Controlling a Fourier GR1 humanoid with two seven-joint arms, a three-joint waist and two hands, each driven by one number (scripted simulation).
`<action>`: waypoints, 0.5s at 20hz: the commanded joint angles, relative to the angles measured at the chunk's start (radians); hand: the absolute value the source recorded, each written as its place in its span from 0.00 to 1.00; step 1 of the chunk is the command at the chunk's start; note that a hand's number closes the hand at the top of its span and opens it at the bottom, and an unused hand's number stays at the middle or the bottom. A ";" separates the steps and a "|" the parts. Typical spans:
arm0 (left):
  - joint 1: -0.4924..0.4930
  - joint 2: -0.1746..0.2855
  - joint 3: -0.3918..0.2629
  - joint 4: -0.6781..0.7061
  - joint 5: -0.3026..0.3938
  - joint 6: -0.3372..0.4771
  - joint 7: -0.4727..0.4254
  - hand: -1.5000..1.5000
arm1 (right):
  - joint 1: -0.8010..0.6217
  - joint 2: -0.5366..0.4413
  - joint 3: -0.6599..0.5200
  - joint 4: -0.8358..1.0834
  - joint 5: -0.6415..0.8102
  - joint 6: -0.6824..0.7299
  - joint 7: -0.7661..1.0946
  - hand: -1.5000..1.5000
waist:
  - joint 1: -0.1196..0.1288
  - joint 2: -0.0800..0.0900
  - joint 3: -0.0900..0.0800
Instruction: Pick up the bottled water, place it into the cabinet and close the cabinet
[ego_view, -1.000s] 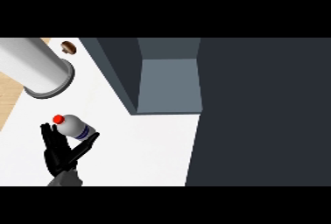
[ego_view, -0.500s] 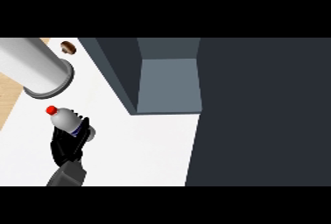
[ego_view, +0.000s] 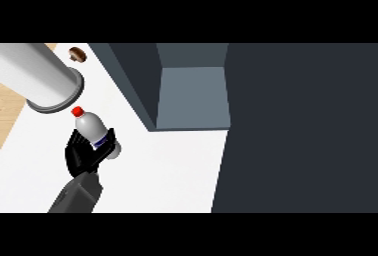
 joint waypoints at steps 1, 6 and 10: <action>-0.024 -0.024 -0.122 0.004 -0.101 -0.067 0.006 1.00 | 0.049 -0.006 -0.041 -0.106 -0.074 0.009 0.019 0.00 | -0.012 -0.003 0.001; -0.002 -0.085 -0.285 0.031 -0.223 -0.234 0.002 1.00 | 0.046 -0.022 -0.113 -0.047 -0.105 0.042 -0.038 0.00 | -0.009 -0.001 0.002; -0.071 -0.111 -0.302 -0.012 -0.180 -0.261 0.063 1.00 | 0.071 -0.039 -0.189 -0.122 -0.144 0.053 0.031 0.00 | 0.002 -0.005 0.001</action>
